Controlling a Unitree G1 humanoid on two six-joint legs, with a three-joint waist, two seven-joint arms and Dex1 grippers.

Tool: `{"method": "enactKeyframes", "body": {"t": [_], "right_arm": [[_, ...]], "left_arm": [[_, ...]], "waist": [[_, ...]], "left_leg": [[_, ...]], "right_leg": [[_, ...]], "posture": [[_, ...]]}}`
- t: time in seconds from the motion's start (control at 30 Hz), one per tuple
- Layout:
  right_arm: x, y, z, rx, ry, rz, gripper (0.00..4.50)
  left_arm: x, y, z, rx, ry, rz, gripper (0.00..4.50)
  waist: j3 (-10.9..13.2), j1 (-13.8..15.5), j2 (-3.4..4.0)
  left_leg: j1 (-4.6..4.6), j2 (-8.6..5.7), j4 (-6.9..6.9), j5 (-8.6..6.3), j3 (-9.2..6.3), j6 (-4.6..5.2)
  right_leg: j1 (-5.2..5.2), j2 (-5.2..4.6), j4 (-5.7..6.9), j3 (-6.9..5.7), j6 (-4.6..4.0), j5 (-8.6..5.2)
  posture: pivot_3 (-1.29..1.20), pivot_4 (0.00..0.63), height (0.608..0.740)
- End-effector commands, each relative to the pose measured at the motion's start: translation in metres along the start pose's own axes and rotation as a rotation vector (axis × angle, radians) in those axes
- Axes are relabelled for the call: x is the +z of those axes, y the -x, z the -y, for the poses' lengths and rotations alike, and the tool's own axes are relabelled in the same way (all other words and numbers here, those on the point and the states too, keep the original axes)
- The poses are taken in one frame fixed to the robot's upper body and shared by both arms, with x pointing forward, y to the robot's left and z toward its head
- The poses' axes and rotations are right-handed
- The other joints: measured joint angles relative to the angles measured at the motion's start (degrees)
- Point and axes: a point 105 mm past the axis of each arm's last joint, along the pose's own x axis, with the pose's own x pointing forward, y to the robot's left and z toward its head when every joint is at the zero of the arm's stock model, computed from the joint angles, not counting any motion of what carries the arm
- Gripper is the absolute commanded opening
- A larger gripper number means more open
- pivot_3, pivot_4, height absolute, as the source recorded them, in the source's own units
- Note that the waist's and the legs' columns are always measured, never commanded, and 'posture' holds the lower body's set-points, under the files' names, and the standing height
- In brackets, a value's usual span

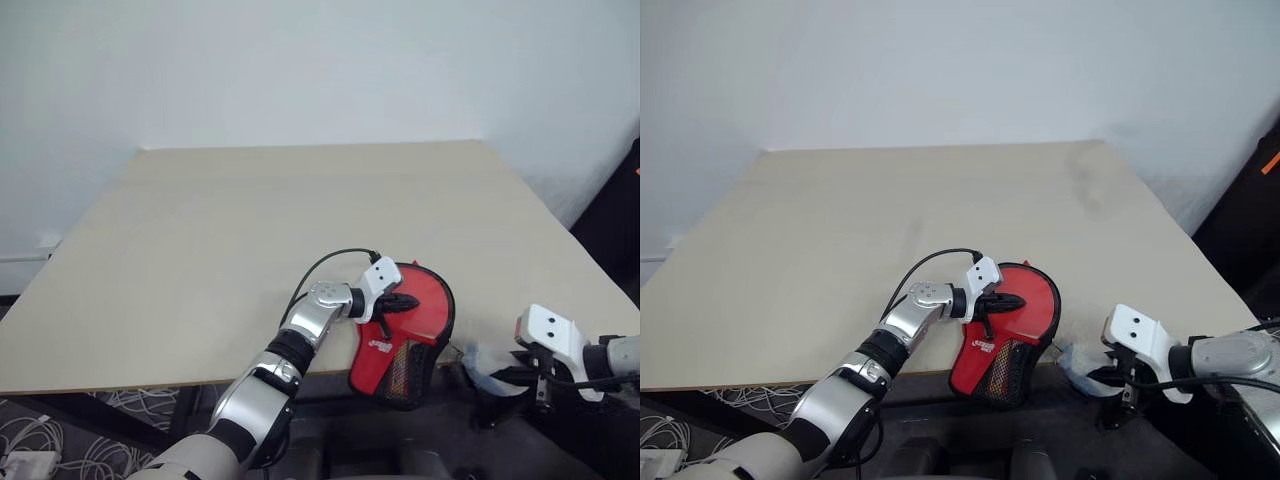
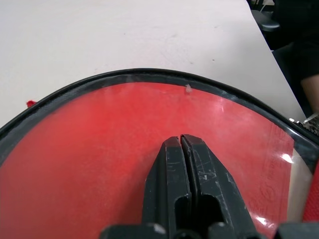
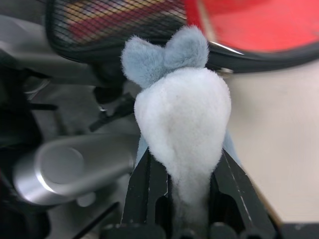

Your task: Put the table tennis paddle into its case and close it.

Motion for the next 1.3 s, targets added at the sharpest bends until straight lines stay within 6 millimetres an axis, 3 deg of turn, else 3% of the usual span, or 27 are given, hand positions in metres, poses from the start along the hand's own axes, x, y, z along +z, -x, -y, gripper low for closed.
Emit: {"method": "enactKeyframes", "body": {"t": [0.03,0.2,0.37,0.8,1.07,1.3], "right_arm": [[0.000,0.014,0.024,-0.065,0.071,-0.019,0.35],[0.012,0.025,0.049,-0.118,0.181,0.041,0.35],[0.019,0.018,0.044,-0.028,0.311,0.075,0.35],[0.023,-0.010,-0.036,0.334,0.562,0.161,0.35],[0.016,-0.017,-0.059,0.403,0.591,0.155,0.35],[0.005,-0.013,-0.094,0.516,0.587,0.146,0.35]], "left_arm": [[-0.023,0.003,0.003,-0.014,0.037,-0.083,0.00],[-0.022,0.005,0.002,-0.023,0.031,-0.087,0.00],[-0.022,0.008,0.001,-0.029,0.027,-0.093,0.00],[-0.022,0.014,-0.002,-0.019,0.031,-0.102,0.00],[-0.022,0.015,-0.001,-0.016,0.036,-0.107,0.00],[-0.023,0.015,-0.001,-0.012,0.043,-0.108,0.00]], "waist": [[-0.01,0.02,0.01],[0.00,0.02,0.01],[-0.01,0.00,0.01],[-0.01,-0.01,0.01],[0.00,0.02,-0.01],[0.01,0.06,-0.05]], "left_leg": [[0.00,0.00,0.00,0.00,0.00,0.00],[-0.01,-0.01,0.01,0.00,0.01,0.02],[-0.02,-0.01,0.01,0.00,0.00,0.02],[-0.01,0.01,0.01,0.00,0.01,0.02],[0.00,0.01,0.01,-0.01,-0.01,0.01],[0.00,0.01,0.01,-0.01,-0.03,0.01]], "right_leg": [[0.00,0.00,0.00,0.00,0.00,0.00],[0.00,0.00,0.00,0.00,0.00,0.00],[0.00,0.01,0.00,0.00,0.00,0.00],[0.00,0.02,0.02,0.00,0.01,0.00],[0.02,0.02,0.02,-0.01,0.00,0.00],[0.04,0.02,0.01,-0.03,0.00,-0.01]], "posture": [[0.00,0.000,0.740],[0.00,0.000,0.740],[0.00,0.000,0.740],[0.00,0.000,0.740],[0.00,0.000,0.740],[0.00,0.000,0.740]]}}
